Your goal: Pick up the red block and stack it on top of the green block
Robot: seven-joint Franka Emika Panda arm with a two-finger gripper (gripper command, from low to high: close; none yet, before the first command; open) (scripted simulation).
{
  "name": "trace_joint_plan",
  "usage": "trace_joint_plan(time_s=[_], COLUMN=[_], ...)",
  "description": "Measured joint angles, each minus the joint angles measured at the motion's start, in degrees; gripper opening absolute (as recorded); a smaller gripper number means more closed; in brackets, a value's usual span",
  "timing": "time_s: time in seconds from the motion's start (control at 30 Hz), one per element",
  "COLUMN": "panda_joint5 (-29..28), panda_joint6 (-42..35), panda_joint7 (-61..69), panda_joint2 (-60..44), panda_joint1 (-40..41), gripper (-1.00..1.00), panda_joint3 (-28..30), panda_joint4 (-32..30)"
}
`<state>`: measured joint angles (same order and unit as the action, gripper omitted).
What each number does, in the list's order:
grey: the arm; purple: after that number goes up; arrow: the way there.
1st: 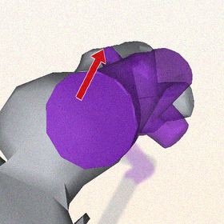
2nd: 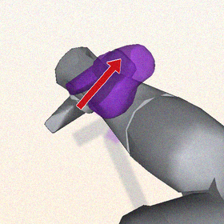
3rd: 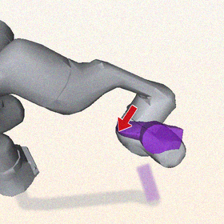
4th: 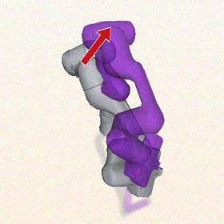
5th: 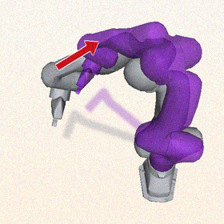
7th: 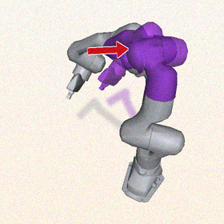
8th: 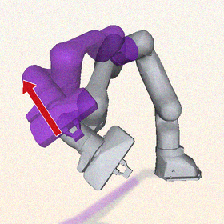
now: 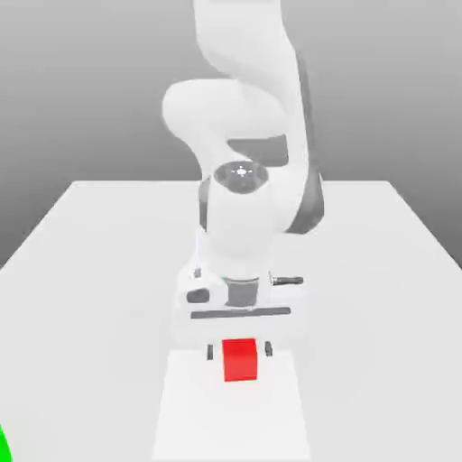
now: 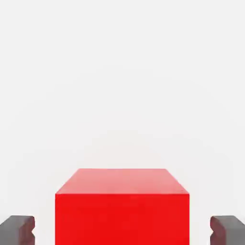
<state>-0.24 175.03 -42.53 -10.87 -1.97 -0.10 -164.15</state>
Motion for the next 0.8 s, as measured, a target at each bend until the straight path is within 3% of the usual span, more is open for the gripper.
trace_joint_plan(time_s=[0.17, 0.43, 0.8], panda_joint5=[-0.22, 0.11, 1.56], panda_joint6=[-0.07, -12.85, -23.58], panda_joint7=[-0.18, -0.2, -5.95], panda_joint2=[0.07, 14.05, 3.35], panda_joint1=[0.13, 0.6, 10.78], gripper=[-1.0, -1.0, -1.0], panda_joint3=[-0.07, 0.25, 6.5], panda_joint4=[-0.02, -1.22, 20.16])
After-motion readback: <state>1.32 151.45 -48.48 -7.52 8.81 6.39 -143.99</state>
